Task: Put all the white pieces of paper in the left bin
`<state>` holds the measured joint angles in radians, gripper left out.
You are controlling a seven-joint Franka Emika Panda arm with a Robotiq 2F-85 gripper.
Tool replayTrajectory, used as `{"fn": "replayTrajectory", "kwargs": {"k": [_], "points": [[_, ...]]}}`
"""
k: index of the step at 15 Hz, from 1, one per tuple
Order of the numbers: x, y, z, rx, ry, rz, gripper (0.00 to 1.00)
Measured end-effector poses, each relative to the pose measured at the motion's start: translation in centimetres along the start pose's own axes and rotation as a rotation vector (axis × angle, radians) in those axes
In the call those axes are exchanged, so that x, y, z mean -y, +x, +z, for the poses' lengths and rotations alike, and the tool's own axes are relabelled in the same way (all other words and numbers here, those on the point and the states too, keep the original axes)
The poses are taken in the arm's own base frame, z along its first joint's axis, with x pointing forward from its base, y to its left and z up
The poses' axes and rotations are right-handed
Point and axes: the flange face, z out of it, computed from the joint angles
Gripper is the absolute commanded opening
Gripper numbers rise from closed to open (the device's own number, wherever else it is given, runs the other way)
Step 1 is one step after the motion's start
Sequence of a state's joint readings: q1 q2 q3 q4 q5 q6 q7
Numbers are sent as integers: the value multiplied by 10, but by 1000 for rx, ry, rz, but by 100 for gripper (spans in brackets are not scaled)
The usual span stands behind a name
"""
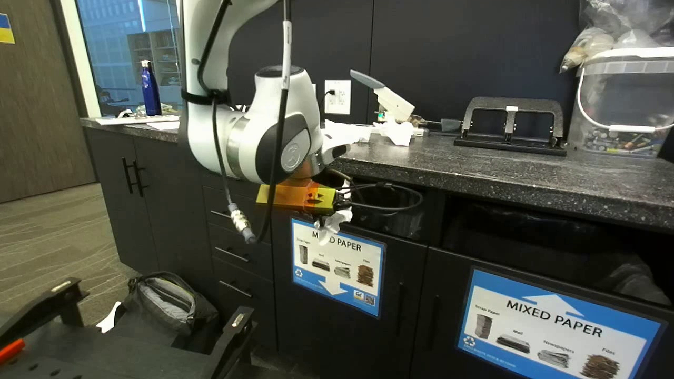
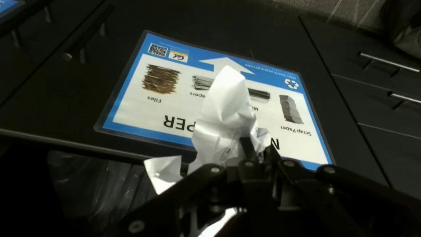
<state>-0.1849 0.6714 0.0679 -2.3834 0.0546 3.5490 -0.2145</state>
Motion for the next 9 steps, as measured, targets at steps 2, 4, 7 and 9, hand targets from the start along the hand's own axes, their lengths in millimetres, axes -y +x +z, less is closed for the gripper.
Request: {"fn": "replayTrajectory", "kwargs": {"k": [2,4,7,9], "points": [[4,-4,6,-36,-13,3,9],[6,-7,15,-50,-21,12,10],[6,2,32,-69,-28,35,10],[3,15,42,-96,-35,51,9]]}}
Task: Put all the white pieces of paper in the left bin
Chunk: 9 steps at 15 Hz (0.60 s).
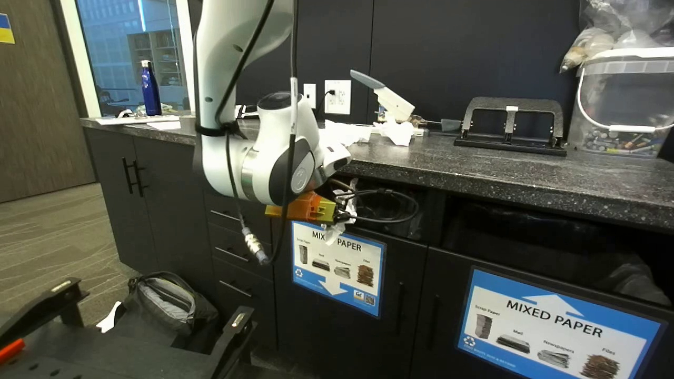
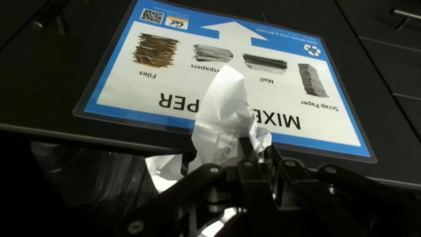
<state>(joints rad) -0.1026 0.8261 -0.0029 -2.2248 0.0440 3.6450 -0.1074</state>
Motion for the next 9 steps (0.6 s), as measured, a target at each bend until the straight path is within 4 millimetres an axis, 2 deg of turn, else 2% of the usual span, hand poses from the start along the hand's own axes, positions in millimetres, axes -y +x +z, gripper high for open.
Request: {"fn": "replayTrajectory", "kwargs": {"k": [4,9], "points": [[-10,23,17,-53,-18,20,10],[-14,33,38,-81,-26,44,9]]}}
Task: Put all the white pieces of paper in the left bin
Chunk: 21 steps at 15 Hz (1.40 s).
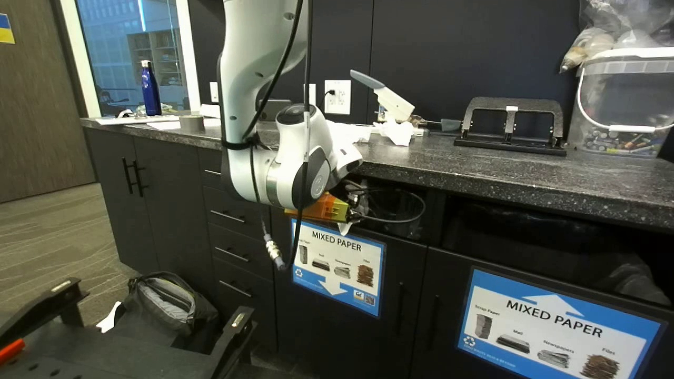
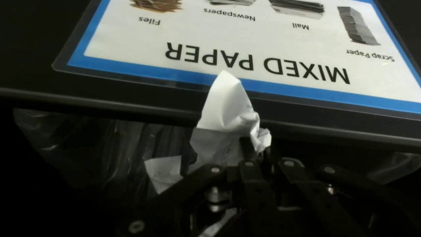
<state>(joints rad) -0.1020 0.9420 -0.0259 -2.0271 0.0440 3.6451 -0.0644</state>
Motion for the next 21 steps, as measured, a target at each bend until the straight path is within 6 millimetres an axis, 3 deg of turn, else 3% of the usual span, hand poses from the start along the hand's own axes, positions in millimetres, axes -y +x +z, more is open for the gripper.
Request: {"fn": "replayTrajectory", "kwargs": {"k": [5,6,7,9,15,16,21], "points": [[-2,14,15,-39,-6,2,9],[-4,14,18,-41,-9,0,34],[-5,14,20,-42,-14,-2,36],[-10,13,24,-45,-26,-7,49],[-18,12,29,-35,-48,-17,95],[-17,13,28,-28,-47,-15,100],[-7,17,14,66,-20,7,100]]}}
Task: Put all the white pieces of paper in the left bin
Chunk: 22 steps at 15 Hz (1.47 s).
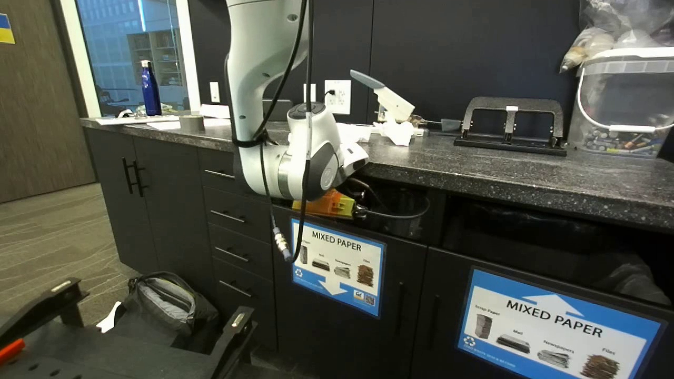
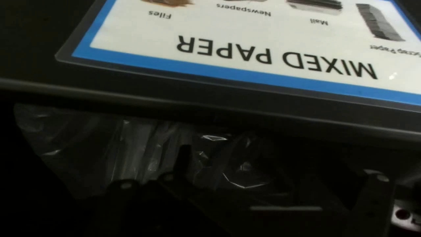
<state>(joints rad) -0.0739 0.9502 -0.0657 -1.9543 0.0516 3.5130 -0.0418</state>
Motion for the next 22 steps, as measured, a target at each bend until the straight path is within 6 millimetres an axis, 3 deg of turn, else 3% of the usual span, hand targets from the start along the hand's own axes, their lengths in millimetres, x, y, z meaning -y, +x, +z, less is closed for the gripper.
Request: {"fn": "replayTrajectory", "kwargs": {"k": [3,6,14,18,22], "points": [[2,3,-22,27,6,5,100],[3,13,-49,168,37,-5,100],[47,38,-170,603,190,-59,100],[36,94,-223,635,210,-53,100],[-5,164,-242,527,190,-41,100]]}}
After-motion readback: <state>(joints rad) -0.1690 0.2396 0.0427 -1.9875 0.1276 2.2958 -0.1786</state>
